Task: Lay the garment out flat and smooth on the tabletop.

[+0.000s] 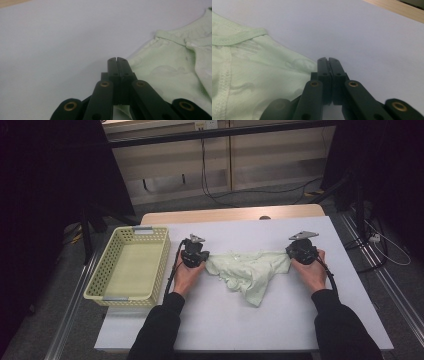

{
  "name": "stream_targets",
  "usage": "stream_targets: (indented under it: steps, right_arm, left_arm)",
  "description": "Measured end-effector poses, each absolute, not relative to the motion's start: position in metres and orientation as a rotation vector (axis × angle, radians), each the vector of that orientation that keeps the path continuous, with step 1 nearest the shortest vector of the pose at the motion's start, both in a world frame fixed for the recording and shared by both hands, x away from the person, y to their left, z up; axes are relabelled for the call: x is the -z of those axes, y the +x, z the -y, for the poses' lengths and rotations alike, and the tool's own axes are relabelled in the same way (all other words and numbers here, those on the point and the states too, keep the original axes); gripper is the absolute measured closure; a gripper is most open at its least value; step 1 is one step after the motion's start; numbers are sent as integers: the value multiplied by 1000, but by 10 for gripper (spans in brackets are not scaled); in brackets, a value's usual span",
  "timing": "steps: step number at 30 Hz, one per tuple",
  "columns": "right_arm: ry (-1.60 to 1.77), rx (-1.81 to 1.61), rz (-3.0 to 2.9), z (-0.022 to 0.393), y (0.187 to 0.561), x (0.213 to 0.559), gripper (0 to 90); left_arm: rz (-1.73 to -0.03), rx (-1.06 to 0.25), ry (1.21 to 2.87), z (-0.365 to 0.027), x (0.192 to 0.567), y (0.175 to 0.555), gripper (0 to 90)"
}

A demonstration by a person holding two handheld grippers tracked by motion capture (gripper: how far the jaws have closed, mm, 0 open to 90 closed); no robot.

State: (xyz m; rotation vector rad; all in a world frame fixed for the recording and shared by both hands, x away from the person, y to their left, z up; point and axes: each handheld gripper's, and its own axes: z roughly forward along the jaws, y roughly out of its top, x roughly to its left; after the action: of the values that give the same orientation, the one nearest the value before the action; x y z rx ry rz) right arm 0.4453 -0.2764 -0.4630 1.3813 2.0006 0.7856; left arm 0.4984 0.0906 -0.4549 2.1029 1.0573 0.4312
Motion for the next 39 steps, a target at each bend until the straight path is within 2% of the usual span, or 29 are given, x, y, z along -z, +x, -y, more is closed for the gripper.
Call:
stream_targets:
  steps: [2,5,8,11,13,16,21,24,28,34,39]
  right_arm:
    - [1383,-780,-1994,277,445,462,895]
    - [1376,-785,-2002,276,445,463,889]
    - [1377,-806,-2007,276,445,464,846]
    - [1388,-854,-2002,277,443,461,760]
    - [1384,-894,-2014,277,441,458,726]
    - [1372,-956,-2042,275,433,453,583]
    - [1331,-1041,-2074,269,417,444,467]
    - [1292,-1078,-2099,263,406,440,368]
    - [1240,-1097,-2138,252,394,439,286]
    - [1162,-1132,-2196,236,373,438,265]
    - [1115,-1168,-2195,228,351,433,255]
  left_arm:
    - [-1058,-459,2109,-92,454,500,900]
    - [-1054,-424,2118,-92,456,502,900]
    - [-1030,-420,2138,-91,459,498,868]
    - [-1020,-400,2111,-92,453,494,661]
    - [-974,-416,2111,-93,446,488,608]
    - [-943,-396,2077,-93,436,477,437]
    - [-885,-399,2080,-92,426,458,242]
    - [-921,-404,2078,-91,428,448,194]
    - [-886,-418,2126,-88,430,440,144]
    - [-832,-408,2122,-92,427,425,58]
    - [-766,-398,2094,-100,429,408,52]
